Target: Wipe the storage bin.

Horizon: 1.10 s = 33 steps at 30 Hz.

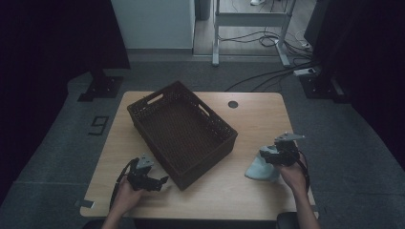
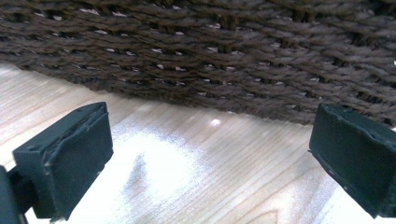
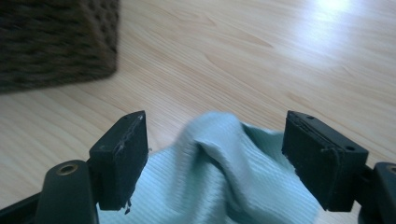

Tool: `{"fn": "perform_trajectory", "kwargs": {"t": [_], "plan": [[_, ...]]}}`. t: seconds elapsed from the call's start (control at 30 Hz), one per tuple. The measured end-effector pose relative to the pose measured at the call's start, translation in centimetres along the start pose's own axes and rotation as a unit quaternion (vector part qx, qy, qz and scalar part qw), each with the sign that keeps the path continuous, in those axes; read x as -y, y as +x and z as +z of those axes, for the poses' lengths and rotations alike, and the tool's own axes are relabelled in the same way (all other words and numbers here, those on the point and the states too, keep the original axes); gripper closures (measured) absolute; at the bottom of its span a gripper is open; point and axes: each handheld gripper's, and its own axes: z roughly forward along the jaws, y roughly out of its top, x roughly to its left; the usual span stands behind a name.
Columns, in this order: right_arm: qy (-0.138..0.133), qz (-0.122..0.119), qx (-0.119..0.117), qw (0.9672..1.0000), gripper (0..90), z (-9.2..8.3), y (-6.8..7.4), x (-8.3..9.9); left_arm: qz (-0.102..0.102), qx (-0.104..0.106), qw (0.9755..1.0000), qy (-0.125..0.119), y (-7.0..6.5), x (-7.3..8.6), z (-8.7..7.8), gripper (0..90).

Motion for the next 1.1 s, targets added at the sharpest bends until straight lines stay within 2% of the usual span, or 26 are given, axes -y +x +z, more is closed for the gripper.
{"fn": "perform_trajectory", "kwargs": {"t": [0.17,0.5,0.7,0.83,0.97,1.1], "plan": [[-0.015,-0.014,-0.028,0.9994,21.5,0.2,1.3,-0.8,-0.004,-0.006,1.0,0.002,0.2,-0.1,-0.1,0.0],[-0.021,-0.043,-0.071,0.9964,23.8,1.5,3.9,-2.2,-0.007,-0.022,0.9997,0.007,0.2,-0.7,0.0,0.0],[-0.021,-0.058,-0.091,0.9939,28.0,2.3,5.0,-3.0,-0.005,-0.025,0.9996,0.014,-0.2,-1.0,0.1,0.0],[-0.024,-0.07,-0.105,0.9918,31.7,2.8,5.6,-3.7,-0.01,-0.025,0.9995,0.014,-0.2,-1.1,0.3,0.0],[-0.019,-0.075,-0.118,0.9899,34.5,3.7,6.0,-4.2,-0.006,-0.028,0.9995,0.015,-0.2,-1.2,0.4,0.0],[-0.013,-0.082,-0.125,0.9887,35.1,4.5,6.2,-4.5,-0.013,-0.035,0.9993,0.011,0.1,-1.2,0.5,0.0]]}}
